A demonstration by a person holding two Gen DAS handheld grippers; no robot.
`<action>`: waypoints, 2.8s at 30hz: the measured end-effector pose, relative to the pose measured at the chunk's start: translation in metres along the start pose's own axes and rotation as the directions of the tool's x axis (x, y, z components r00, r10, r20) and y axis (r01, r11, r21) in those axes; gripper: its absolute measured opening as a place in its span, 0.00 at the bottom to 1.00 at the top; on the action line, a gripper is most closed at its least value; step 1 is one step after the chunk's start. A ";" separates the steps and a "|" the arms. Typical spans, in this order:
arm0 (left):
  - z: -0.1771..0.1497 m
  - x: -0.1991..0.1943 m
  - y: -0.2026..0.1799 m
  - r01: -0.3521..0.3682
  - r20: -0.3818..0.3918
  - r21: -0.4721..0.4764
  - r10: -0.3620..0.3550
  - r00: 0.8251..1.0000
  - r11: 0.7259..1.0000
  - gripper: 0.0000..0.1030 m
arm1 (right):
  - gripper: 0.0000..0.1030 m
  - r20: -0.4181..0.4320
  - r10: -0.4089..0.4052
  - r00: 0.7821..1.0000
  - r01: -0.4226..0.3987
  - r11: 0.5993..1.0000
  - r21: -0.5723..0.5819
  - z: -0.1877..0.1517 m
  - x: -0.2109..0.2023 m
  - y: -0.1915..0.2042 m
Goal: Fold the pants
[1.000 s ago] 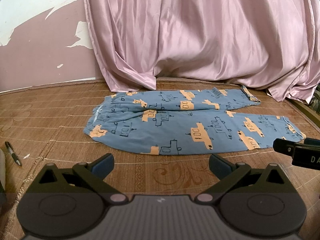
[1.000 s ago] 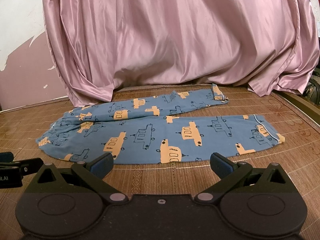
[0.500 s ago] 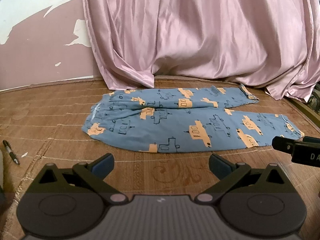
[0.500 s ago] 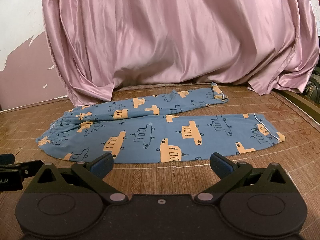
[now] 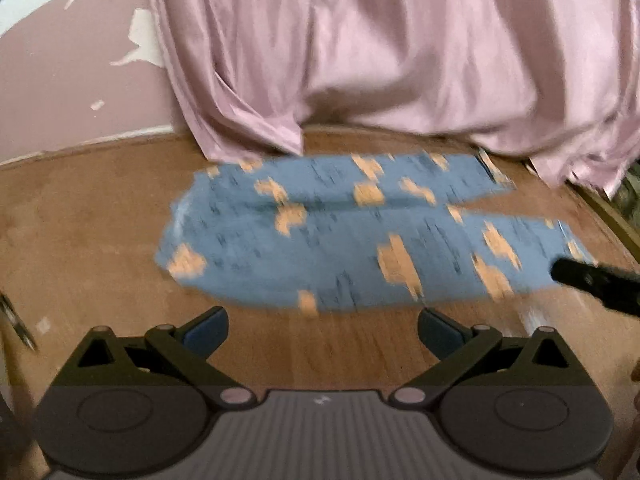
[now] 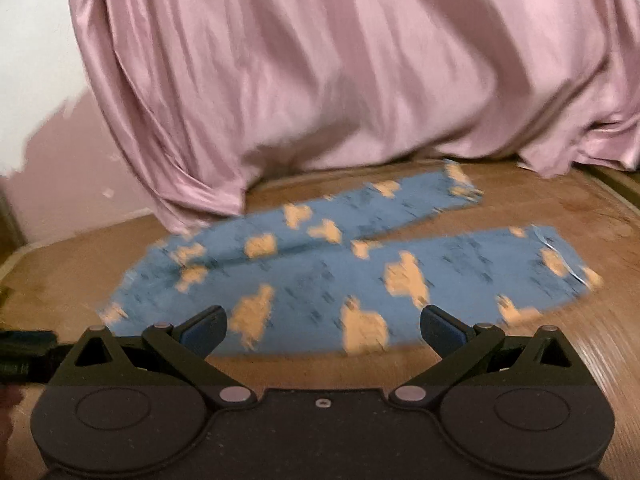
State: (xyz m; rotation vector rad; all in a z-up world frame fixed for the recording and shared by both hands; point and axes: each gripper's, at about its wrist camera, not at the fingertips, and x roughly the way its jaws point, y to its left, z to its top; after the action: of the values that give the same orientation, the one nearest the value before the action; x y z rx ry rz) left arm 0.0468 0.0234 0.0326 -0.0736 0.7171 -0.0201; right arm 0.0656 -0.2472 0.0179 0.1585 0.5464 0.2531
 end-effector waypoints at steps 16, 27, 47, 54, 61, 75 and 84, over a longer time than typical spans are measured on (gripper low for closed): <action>0.166 0.134 0.048 -0.091 -0.126 0.304 0.134 0.983 0.948 1.00 | 0.99 -0.287 0.253 0.924 -0.372 0.766 -0.524 0.160 0.222 -0.004; 0.196 0.263 0.038 0.268 -0.263 0.460 -0.158 0.952 0.846 1.00 | 0.94 -0.423 0.230 0.876 -0.416 0.804 -0.425 0.168 0.357 -0.045; 0.207 0.346 0.054 0.268 -0.345 0.374 -0.135 0.929 0.888 0.09 | 0.03 -0.466 0.160 0.870 -0.426 0.720 -0.548 0.175 0.403 -0.076; 0.203 0.343 0.041 0.149 -0.272 0.371 -0.046 0.961 0.916 0.03 | 0.00 -0.435 0.156 0.887 -0.413 0.691 -0.593 0.167 0.394 -0.063; 0.215 0.341 0.044 0.052 -0.172 0.361 0.011 0.985 0.931 0.03 | 0.00 -0.364 0.122 0.924 -0.336 0.714 -0.614 0.186 0.408 -0.057; 0.241 0.374 0.047 -0.024 -0.132 0.286 0.064 0.989 0.958 0.11 | 0.01 -0.209 -0.052 0.977 -0.105 0.733 -0.672 0.197 0.463 -0.029; 0.210 0.294 0.095 0.141 -0.004 0.348 -0.149 0.989 0.927 0.83 | 0.71 -0.278 0.198 0.940 -0.328 0.753 -0.571 0.199 0.444 -0.027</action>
State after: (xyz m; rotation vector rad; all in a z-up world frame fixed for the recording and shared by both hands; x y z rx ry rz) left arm 0.4051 0.1177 -0.0097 0.2125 0.6754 -0.2879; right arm 0.5426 -0.1658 -0.0389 -0.4365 0.6179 0.7216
